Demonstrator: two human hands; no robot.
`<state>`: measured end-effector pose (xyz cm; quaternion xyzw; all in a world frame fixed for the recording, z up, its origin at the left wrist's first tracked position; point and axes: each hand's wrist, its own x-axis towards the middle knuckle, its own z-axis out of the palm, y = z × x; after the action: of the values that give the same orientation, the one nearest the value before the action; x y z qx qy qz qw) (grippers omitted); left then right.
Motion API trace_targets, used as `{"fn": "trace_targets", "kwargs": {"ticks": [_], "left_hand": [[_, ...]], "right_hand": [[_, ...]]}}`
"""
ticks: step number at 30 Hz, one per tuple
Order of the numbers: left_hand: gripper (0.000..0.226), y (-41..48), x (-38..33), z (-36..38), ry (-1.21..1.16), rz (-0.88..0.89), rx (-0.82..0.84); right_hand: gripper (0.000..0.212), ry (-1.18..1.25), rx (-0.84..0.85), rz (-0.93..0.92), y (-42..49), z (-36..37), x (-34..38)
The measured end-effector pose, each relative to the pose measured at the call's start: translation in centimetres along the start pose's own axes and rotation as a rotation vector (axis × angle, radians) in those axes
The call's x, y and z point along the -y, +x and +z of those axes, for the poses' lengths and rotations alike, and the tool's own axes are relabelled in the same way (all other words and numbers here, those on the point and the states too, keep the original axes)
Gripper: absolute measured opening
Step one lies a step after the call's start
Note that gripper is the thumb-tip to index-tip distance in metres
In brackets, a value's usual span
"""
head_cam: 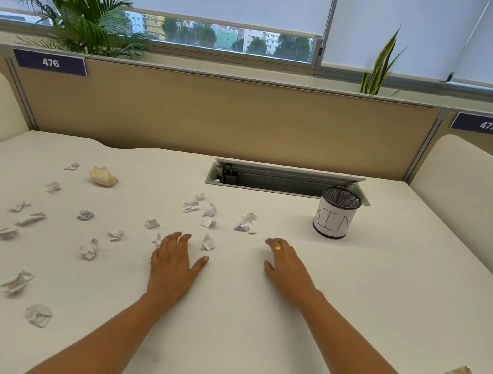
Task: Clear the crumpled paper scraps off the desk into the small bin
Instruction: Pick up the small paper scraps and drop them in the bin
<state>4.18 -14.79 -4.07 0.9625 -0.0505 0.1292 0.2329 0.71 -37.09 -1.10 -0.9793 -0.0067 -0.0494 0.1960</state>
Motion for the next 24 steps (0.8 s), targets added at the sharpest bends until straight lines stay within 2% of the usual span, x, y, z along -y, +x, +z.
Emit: {"fn": "trace_targets", "kwargs": {"ticks": [5, 9, 12, 17, 22, 24], "left_hand": [[0.065, 0.0, 0.5, 0.8, 0.087, -0.008, 0.065], [0.067, 0.4, 0.5, 0.8, 0.147, 0.002, 0.078], [0.067, 0.4, 0.2, 0.9, 0.153, 0.014, 0.056], [0.067, 0.3, 0.5, 1.0, 0.168, 0.014, 0.042], [0.067, 0.3, 0.5, 1.1, 0.171, 0.009, 0.034], [0.067, 0.3, 0.4, 1.1, 0.178, 0.008, 0.030]], "right_hand": [[0.061, 0.074, 0.106, -0.021, 4.4, 1.0, 2.9], [0.070, 0.207, 0.108, 0.097, 7.5, 1.6, 3.9], [0.072, 0.192, 0.121, 0.127, 9.1, 2.0, 3.8], [0.067, 0.141, 0.169, 0.142, 10.8, 2.7, 3.8], [0.047, -0.042, 0.211, 0.044, 10.1, 3.4, 4.2], [0.045, -0.068, 0.187, 0.001, 9.5, 3.6, 4.2]]}}
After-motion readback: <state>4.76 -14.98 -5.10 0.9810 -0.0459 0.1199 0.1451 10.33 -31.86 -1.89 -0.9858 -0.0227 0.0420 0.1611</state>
